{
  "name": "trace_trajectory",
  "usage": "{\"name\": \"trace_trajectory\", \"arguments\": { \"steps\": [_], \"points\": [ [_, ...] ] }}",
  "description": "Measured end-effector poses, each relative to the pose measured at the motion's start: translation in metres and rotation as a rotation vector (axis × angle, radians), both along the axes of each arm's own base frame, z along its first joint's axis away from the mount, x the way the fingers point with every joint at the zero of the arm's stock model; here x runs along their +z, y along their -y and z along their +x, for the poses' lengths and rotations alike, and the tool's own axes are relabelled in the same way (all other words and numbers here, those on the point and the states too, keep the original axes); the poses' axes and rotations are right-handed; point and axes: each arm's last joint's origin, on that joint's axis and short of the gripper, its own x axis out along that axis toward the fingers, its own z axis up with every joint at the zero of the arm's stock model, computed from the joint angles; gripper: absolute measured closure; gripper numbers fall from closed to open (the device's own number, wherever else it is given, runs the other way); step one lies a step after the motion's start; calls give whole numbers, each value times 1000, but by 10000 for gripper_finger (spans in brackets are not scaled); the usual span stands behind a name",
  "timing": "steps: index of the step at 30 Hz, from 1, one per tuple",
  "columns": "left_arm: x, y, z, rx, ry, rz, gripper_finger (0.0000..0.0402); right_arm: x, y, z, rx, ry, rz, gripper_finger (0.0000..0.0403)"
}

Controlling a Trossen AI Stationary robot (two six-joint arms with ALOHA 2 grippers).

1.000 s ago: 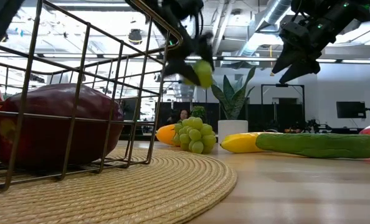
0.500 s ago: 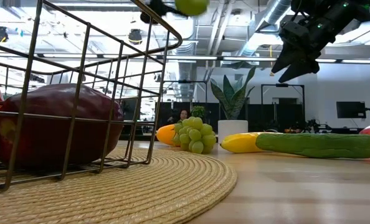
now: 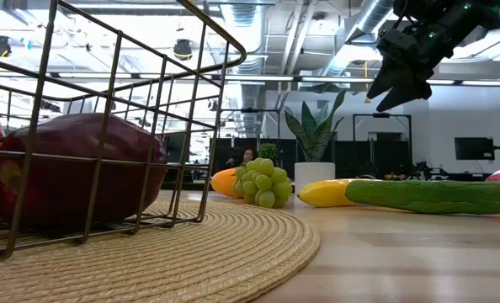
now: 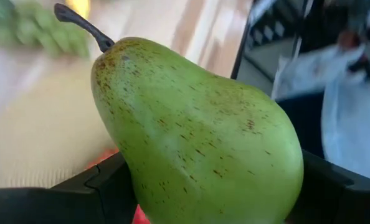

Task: Build produce basket
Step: Put the pear into the mesh basket

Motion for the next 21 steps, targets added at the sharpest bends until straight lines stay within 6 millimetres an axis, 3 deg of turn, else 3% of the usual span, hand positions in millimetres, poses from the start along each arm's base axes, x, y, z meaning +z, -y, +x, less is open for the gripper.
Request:
{"name": "trace_trajectory", "arguments": {
  "steps": [11, 21],
  "points": [
    [-6, 67, -15, -158, 29, 179, 110, 0, 0, 0, 0, 0, 0, 92],
    [-45, 113, 3, -416, -17, 291, 110, 0, 0, 0, 0, 3, -2, 92]
  ]
}}
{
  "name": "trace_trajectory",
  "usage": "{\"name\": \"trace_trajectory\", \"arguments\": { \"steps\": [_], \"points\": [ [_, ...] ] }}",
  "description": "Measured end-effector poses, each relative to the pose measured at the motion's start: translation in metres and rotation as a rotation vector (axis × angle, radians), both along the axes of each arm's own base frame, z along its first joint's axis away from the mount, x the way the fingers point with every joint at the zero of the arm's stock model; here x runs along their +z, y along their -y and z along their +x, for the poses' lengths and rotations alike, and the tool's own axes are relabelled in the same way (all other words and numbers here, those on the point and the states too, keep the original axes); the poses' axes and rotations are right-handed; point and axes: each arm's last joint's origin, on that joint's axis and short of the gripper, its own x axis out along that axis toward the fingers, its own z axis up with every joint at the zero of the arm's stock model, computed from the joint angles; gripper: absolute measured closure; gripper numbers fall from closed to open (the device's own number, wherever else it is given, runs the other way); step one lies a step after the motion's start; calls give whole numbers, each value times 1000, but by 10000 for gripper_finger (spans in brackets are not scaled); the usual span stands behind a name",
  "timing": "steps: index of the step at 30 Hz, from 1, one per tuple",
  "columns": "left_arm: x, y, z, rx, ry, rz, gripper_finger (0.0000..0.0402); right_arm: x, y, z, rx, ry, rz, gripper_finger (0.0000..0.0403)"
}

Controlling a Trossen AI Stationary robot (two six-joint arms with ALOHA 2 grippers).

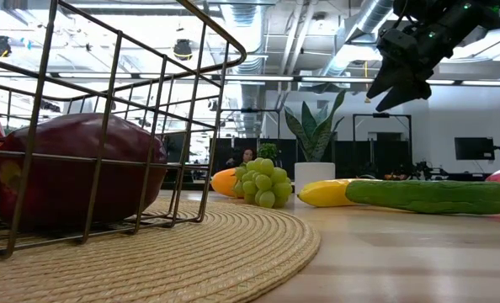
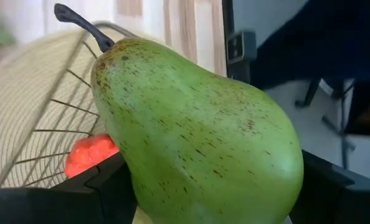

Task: Build produce basket
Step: Put the pear into the mesh basket

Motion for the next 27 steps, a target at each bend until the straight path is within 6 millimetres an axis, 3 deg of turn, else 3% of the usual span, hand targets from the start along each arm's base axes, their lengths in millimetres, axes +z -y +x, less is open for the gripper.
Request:
{"name": "trace_trajectory", "arguments": {
  "steps": [6, 15, 23, 27],
  "points": [
    [-29, 15, 14, -51, -84, 45, 110, 0, 0, 0, 0, 0, 0, 92],
    [-64, 45, 19, -186, -165, 89, 110, 0, 0, 0, 0, 0, -1, 92],
    [-91, 50, 30, -183, -222, 148, 107, 1, 0, 1, 0, 13, -7, 92],
    [-91, 51, 31, -168, -216, 132, 96, 1, 0, 1, 1, 12, -7, 92]
  ]
}}
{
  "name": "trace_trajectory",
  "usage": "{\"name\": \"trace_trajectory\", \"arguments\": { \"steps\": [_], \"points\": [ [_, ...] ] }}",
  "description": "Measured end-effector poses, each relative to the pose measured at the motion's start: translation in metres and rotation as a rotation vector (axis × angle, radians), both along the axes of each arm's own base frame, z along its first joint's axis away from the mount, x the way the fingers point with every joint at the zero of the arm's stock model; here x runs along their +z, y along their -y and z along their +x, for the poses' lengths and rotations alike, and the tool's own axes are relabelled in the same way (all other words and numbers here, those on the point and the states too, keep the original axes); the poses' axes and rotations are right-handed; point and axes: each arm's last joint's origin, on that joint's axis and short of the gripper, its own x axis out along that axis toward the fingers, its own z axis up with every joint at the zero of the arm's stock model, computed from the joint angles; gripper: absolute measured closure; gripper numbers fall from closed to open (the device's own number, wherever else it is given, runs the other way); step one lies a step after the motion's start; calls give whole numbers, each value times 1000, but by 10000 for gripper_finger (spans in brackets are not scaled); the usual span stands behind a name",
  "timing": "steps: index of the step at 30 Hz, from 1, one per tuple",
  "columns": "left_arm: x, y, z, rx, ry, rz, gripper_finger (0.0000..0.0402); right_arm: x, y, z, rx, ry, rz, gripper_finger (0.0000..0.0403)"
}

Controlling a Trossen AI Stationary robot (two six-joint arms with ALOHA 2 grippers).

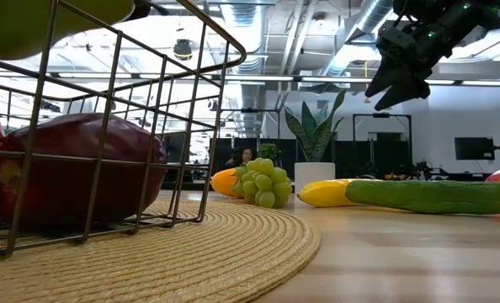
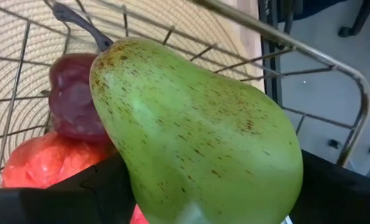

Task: Build produce basket
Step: Put the pear into the mesh basket

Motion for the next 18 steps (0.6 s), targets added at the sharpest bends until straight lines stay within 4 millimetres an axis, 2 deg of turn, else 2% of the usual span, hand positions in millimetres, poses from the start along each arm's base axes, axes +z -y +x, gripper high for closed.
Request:
{"name": "trace_trajectory", "arguments": {
  "steps": [18],
  "points": [
    [-1, 3, -2, -95, 16, 10, 56, 0, 0, 0, 16, -10, -17, 92]
  ]
}}
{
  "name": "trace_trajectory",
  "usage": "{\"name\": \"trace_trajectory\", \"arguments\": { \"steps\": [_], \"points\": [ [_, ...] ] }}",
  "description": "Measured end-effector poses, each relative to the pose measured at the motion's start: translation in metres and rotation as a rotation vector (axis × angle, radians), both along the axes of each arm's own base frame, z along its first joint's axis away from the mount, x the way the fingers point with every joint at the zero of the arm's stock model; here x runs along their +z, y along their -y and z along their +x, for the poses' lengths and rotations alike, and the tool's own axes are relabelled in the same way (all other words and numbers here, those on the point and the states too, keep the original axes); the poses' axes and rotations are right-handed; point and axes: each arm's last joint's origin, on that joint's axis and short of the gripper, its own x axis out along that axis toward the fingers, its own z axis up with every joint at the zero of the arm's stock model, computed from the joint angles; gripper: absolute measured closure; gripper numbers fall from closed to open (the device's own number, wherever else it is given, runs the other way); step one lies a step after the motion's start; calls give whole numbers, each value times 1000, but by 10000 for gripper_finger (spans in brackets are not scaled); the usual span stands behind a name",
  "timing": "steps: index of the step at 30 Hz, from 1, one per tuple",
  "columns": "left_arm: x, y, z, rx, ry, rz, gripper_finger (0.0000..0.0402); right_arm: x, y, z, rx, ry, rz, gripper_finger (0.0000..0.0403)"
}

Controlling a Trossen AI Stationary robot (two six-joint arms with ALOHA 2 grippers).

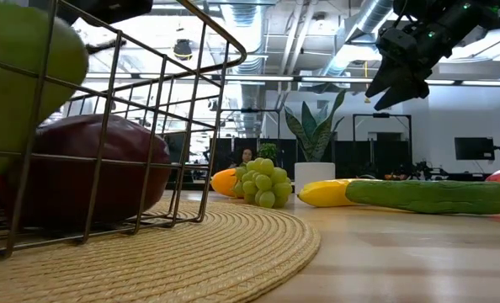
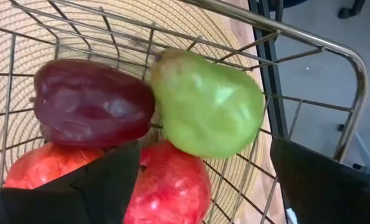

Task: Build produce basket
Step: Put the pear into the mesh basket, then put yellow mango into the mesh basket

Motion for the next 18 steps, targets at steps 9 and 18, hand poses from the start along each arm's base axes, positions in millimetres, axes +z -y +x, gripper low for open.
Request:
{"name": "trace_trajectory", "arguments": {
  "steps": [9, 18],
  "points": [
    [0, -8, -2, 134, -103, 0, 40, 0, 0, 0, 0, 0, 0, 92],
    [64, -51, 9, 309, -12, -35, 40, 0, 0, 0, 5, 2, 4, 92]
  ]
}}
